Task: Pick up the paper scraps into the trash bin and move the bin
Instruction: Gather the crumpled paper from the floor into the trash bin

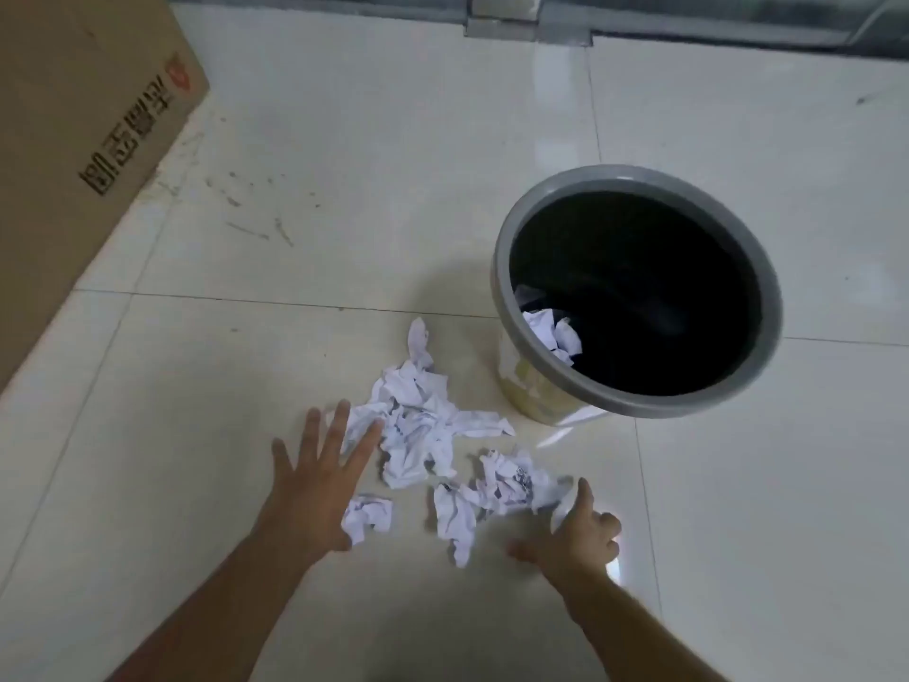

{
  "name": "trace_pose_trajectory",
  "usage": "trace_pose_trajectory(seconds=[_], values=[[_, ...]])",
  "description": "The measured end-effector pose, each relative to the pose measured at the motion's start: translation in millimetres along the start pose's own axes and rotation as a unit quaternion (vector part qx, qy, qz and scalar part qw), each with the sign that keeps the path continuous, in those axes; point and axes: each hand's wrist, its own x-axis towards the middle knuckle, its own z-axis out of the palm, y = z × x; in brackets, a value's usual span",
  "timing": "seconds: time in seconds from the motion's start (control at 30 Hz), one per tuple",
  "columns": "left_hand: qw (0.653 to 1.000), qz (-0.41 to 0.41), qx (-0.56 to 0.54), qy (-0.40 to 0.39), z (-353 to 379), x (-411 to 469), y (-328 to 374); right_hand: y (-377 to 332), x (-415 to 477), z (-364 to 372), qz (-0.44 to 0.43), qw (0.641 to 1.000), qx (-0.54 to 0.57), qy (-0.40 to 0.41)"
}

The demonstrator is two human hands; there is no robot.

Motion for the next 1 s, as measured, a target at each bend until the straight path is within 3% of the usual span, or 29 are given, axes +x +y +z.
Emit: trace_pose_trajectory(seconds=[0.23,0.47,0.67,0.83,1.0], values=[[0.999,0.046,-0.013,-0.014,-4.5,37.8,5.2,-25.6,0.6,22.9,-0.16,0.986,-0.04,-0.012],[0.979,0.085,-0.183,-0.002,21.0,39.0,22.7,-32.5,-0.4,47.9,-0.264,0.96,-0.091,0.006],[0.925,0.057,-0.376,-0.023,18.9,21.4,53.8,-39.8,-14.5,60.1,-0.283,0.955,-0.033,-0.078],[0.876,0.028,-0.475,0.081,-24.5,0.6,47.6,-81.8,-40.2,42.2,-0.34,0.937,0.02,-0.07],[0.86,0.006,-0.462,0.216,-109.8,-25.2,6.8,-149.6,-88.4,-24.6,-0.454,0.884,0.096,-0.05]])
